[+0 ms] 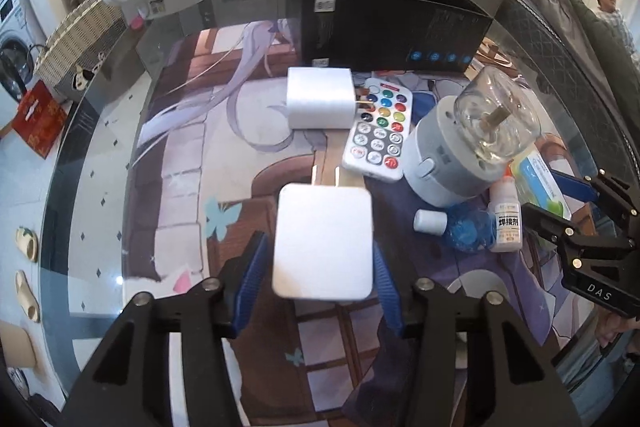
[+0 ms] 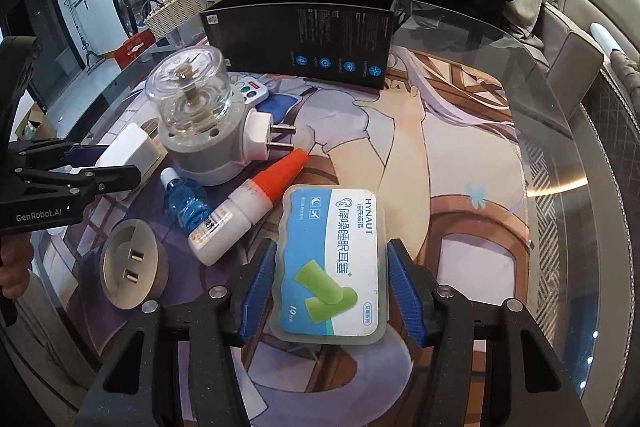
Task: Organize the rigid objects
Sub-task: 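Close left gripper on white charger while right gripper closes on earplug case, then lift white charger with left gripper while right gripper lifts earplug case over black box, then lower and release charger into black box while right gripper releases earplug case inside, then move left gripper to second white charger while right gripper approaches orange-capped glue bottle, then close left gripper on white charger while right gripper grasps glue bottle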
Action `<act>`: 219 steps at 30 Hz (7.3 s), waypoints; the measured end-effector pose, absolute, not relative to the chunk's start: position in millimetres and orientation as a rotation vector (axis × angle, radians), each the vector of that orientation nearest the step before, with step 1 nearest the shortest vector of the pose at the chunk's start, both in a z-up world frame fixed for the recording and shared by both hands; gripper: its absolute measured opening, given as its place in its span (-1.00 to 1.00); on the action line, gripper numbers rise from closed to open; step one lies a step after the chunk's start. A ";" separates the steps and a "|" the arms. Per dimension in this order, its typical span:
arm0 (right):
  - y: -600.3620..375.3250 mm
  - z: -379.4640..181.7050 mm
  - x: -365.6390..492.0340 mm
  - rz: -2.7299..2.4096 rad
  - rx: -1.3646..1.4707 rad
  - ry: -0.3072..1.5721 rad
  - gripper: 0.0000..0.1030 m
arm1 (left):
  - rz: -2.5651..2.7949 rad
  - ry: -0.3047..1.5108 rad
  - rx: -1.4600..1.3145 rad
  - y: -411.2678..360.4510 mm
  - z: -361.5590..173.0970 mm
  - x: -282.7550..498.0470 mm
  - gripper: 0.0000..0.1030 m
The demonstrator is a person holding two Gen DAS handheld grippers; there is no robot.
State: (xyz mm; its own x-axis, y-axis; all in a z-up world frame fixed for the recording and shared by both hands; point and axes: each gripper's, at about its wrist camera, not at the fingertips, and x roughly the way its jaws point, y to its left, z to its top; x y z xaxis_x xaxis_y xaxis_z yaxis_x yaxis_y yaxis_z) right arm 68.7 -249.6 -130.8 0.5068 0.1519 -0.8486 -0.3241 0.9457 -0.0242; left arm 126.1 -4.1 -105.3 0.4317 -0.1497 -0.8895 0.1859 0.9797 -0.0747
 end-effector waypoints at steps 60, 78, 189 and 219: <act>-228.0 66.5 57.4 0.213 -0.106 0.162 0.09 | -0.174 0.382 -0.038 -0.9 52.7 158.8 -0.16; -205.0 -12.7 245.0 0.263 -0.075 0.617 0.09 | -0.192 0.806 -0.025 -35.5 -30.2 268.2 -0.16; -235.4 -120.4 74.3 0.371 -0.177 0.997 -0.60 | -0.345 1.060 0.119 -7.8 -91.4 96.6 -0.21; -232.5 -119.4 67.1 0.387 -0.197 0.963 -0.60 | -0.311 0.993 0.155 -13.6 -85.0 97.3 -0.14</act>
